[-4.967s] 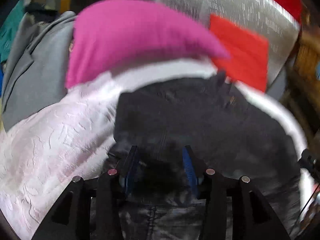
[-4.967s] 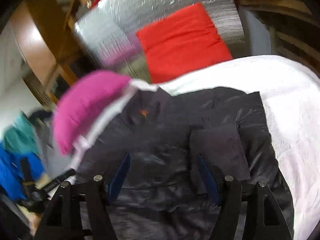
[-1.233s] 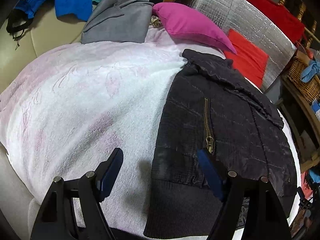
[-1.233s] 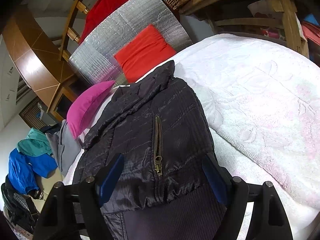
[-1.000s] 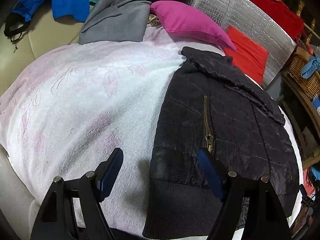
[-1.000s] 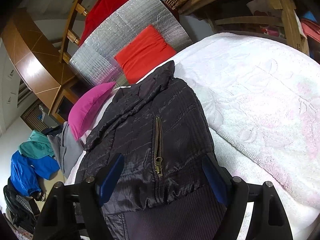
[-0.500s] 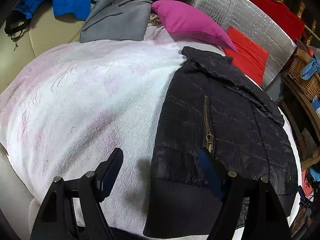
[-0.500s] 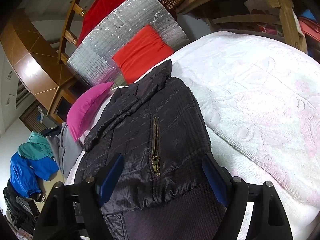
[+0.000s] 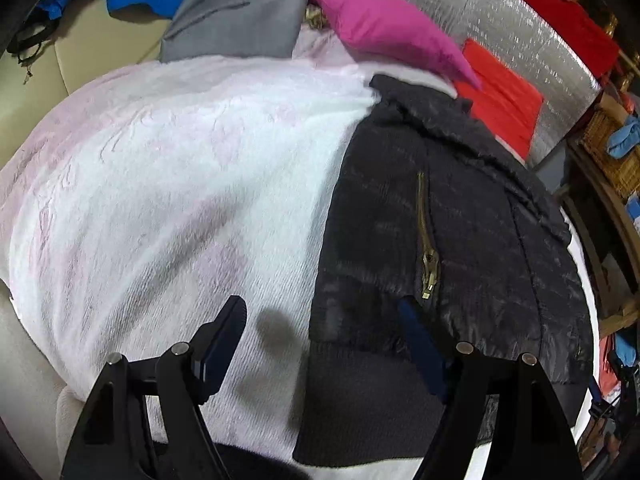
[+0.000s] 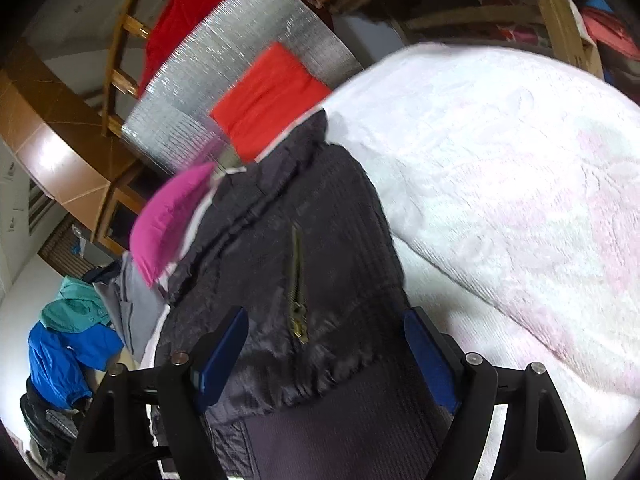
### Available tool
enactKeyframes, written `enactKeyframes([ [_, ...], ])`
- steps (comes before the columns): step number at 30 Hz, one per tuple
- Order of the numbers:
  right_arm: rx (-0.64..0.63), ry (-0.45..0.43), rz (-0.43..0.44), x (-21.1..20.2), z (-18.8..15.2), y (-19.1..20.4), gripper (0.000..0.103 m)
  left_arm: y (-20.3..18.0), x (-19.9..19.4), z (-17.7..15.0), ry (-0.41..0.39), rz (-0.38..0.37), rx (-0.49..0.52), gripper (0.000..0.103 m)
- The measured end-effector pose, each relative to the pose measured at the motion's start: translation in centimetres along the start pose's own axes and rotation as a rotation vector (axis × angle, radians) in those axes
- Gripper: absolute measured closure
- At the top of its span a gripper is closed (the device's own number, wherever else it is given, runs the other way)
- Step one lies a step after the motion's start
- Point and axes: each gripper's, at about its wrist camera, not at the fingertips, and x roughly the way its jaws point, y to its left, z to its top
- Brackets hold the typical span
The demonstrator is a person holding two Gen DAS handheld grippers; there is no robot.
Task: Fold large clothes
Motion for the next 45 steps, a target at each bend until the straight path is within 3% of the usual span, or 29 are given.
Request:
enactKeyframes([
  [7, 0.001, 0.143, -0.015, 0.7, 0.0, -2.2, 0.02, -1.1, 0.1, -1.3, 0.064, 0.023, 0.074, 0.025],
  [13, -0.092, 0.215, -0.023, 2.0, -0.2, -0.8, 0.018, -2.5, 1.3, -1.4, 0.133, 0.059, 0.15, 0.025],
  [17, -0.141, 0.238, -0.031, 2.3, -0.6, -0.1, 0.02, -2.9, 1.6, -1.3, 0.139, 0.068, 0.165, 0.025],
  [19, -0.158, 0.253, -0.058, 2.6, -0.7, 0.1, 0.033, -3.1, 1.7, -1.3, 0.139, 0.067, 0.169, 0.028],
  [20, -0.164, 0.258, -0.081, 2.7, -0.7, 0.2, 0.045, -3.4, 1.9, -1.2, 0.138, 0.062, 0.174, 0.032],
  [22, -0.183, 0.267, -0.108, 2.7, -0.7, 0.2, 0.056, -4.0, 2.1, -1.3, 0.142, 0.044, 0.204, 0.054],
  [23, -0.197, 0.274, -0.118, 2.7, -0.8, 0.2, 0.063, -4.4, 2.3, -1.2, 0.134, 0.062, 0.217, 0.056],
  [25, -0.216, 0.282, -0.124, 2.4, -0.9, 0.5, 0.072, -5.1, 2.1, -1.5, 0.116, 0.086, 0.243, 0.075],
  [27, -0.23, 0.289, -0.12, 2.2, -0.9, 0.9, 0.088, -5.3, 1.8, -1.6, 0.102, 0.09, 0.252, 0.087],
  [31, -0.244, 0.299, -0.089, 1.2, -1.1, 1.3, 0.092, -5.3, 1.1, -1.6, 0.084, 0.086, 0.278, 0.094],
  [41, -0.228, 0.338, -0.047, 0.0, -1.9, 0.6, 0.094, -4.4, -0.3, -2.2, 0.068, 0.1, 0.309, 0.095],
  [45, -0.179, 0.34, -0.017, 0.4, -1.1, -0.1, 0.087, -4.9, -0.2, -1.9, 0.067, 0.109, 0.332, 0.094],
])
